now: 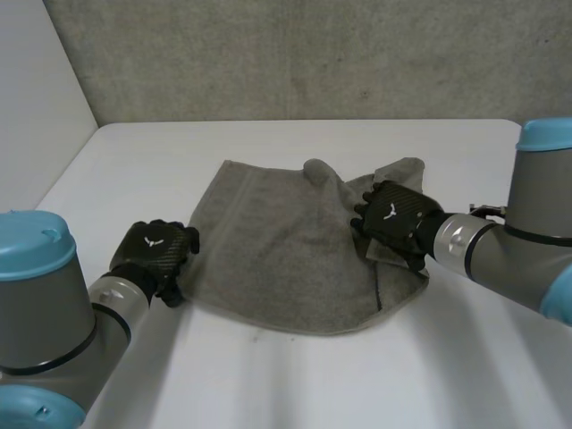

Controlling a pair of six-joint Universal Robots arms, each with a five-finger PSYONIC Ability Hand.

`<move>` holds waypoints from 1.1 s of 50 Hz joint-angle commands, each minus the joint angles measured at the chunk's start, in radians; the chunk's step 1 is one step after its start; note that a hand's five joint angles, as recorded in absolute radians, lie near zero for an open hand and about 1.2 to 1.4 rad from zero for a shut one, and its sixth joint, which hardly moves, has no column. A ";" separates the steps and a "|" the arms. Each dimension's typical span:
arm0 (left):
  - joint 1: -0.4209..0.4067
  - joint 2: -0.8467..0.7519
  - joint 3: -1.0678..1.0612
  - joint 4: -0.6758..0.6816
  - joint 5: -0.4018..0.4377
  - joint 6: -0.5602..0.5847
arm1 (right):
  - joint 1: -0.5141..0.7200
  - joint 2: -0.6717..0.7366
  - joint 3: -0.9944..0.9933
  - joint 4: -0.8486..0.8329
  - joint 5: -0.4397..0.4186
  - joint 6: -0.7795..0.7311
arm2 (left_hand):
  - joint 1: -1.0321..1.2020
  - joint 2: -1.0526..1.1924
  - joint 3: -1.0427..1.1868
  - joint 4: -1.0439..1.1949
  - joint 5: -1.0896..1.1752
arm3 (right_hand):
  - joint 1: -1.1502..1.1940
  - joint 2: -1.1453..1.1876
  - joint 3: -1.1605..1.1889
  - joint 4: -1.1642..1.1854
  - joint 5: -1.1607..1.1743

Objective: Fold the towel.

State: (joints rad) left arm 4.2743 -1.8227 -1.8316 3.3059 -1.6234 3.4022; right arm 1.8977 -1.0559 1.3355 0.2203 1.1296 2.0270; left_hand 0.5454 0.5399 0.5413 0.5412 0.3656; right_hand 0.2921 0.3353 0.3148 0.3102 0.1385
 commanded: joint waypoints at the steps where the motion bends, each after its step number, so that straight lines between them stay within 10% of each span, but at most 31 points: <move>1: 0.005 0.016 -0.032 0.000 -0.003 -0.003 | 0.001 0.135 -0.074 -0.015 -0.013 -0.129 | -0.044 -0.039 -0.040 -0.040 -0.039 | 0.163 0.119 0.140 0.145 0.142; 12: 0.010 0.016 -0.035 0.001 -0.003 -0.003 | 0.001 0.246 -0.136 -0.073 -0.001 -0.202 | -0.109 -0.103 -0.105 -0.105 -0.104 | 0.359 0.316 0.337 0.341 0.339; 22: 0.010 0.013 -0.035 0.003 -0.003 -0.003 | -0.012 0.188 -0.131 -0.084 -0.001 -0.205 | -0.141 -0.136 -0.137 -0.137 -0.136 | 1.104 1.061 1.081 1.086 1.083; 42: 0.030 -0.141 0.028 0.038 0.008 -0.027 | -0.226 -0.179 0.048 -0.142 -0.010 0.686 | -0.074 -0.068 -0.070 -0.070 -0.069 | 1.104 1.061 1.081 1.086 1.083; 55: 0.059 -0.254 0.110 0.109 0.007 -0.027 | -0.345 -0.262 0.123 -0.194 0.024 0.883 | 0.313 0.319 0.317 0.317 0.318 | 1.104 1.061 1.081 1.086 1.083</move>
State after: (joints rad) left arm 4.3180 -2.0428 -1.7525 3.3750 -1.6164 3.3740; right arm 1.6091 -1.2930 1.4341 0.0586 1.1305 2.8518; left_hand 0.5856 0.5775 0.5744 0.5753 0.3997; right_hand 0.9406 1.1707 1.1854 1.1933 0.9619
